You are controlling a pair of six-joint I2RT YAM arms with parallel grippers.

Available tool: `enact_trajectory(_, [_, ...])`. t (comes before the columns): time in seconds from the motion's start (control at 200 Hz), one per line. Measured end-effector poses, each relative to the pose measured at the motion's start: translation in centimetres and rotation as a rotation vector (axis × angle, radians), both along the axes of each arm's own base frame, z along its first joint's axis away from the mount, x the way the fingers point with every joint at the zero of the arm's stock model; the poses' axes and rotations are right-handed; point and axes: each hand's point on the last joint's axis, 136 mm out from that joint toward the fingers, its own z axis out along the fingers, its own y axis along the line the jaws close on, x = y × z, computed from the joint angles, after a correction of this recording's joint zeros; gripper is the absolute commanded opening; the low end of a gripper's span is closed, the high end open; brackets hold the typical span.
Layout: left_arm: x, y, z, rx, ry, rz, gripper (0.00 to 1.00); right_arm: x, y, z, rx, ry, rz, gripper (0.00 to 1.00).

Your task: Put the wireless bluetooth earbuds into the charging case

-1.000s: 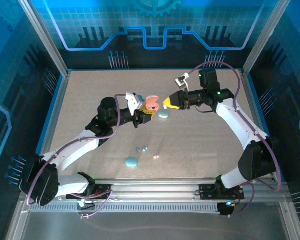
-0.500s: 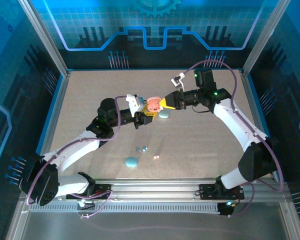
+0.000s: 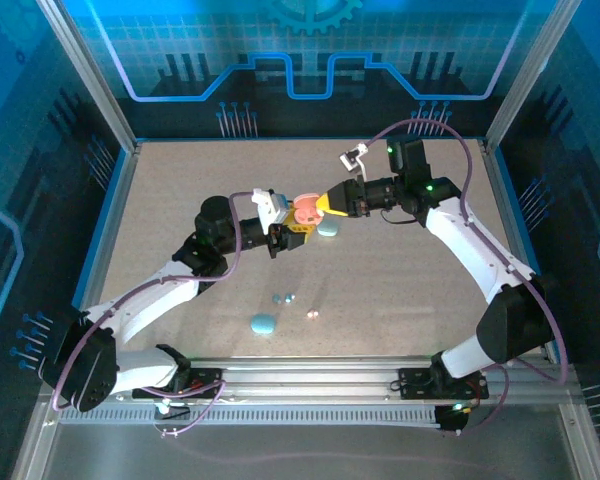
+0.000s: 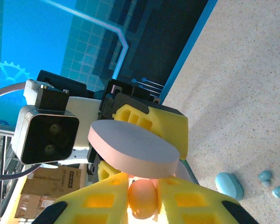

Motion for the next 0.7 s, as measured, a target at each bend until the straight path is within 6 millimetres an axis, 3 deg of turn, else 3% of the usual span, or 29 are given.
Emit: enact_trajectory(0.7, [0.26,0.08,0.33,-0.007,-0.015,0.014,0.33,0.18,0.14,0.63,0.002,-0.006,-0.027,0.20])
